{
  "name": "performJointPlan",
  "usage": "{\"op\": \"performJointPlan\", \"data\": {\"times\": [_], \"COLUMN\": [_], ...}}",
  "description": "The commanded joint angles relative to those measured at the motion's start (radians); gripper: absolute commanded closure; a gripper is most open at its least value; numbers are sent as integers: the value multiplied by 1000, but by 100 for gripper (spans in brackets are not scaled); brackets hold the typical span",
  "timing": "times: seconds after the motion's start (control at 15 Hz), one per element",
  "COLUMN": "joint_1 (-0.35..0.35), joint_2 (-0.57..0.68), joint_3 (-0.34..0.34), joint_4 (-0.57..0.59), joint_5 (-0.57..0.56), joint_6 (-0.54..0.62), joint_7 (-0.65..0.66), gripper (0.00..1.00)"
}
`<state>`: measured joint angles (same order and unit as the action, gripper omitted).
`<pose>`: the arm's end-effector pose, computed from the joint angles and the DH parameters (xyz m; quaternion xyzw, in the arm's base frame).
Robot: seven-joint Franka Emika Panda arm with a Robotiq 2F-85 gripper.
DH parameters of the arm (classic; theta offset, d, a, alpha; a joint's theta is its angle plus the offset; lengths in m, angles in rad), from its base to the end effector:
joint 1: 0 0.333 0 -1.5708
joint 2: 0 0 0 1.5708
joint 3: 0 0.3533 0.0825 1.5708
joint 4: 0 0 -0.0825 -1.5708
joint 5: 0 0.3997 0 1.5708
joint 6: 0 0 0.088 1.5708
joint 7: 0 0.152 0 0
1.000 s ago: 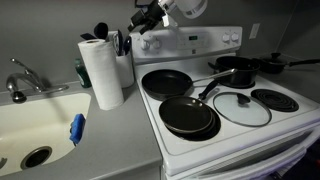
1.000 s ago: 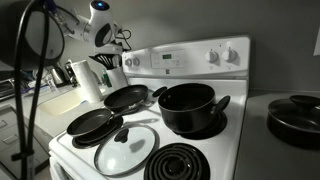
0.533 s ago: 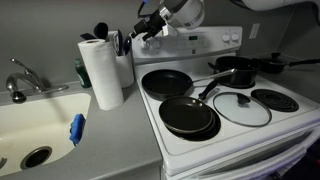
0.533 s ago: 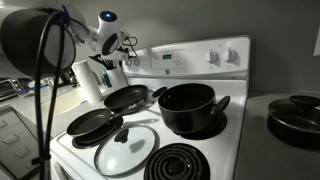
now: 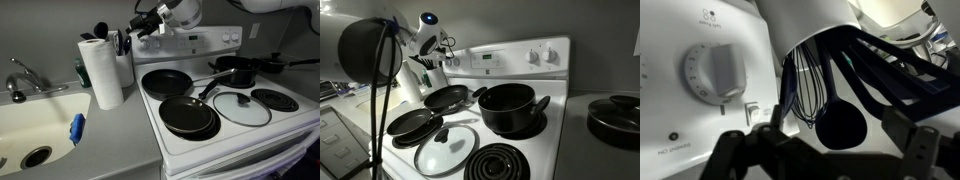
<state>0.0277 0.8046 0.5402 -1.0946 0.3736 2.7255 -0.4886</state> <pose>0.8282 0.2984 0.4817 -0.8433 -0.1914 -0.4083 0.2925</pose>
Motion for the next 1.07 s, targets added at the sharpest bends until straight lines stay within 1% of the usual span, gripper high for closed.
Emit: {"op": "performJointPlan", "data": {"times": [0.0,0.87,1.0], "joint_1": [-21,-7,5], "joint_2": [30,115,108], "joint_3": [47,57,36], "joint_4": [45,120,118], "joint_5": [19,8,2], "joint_6": [-3,30,31], "joint_7": [-52,-41,1], "gripper": [0,0,0]}}
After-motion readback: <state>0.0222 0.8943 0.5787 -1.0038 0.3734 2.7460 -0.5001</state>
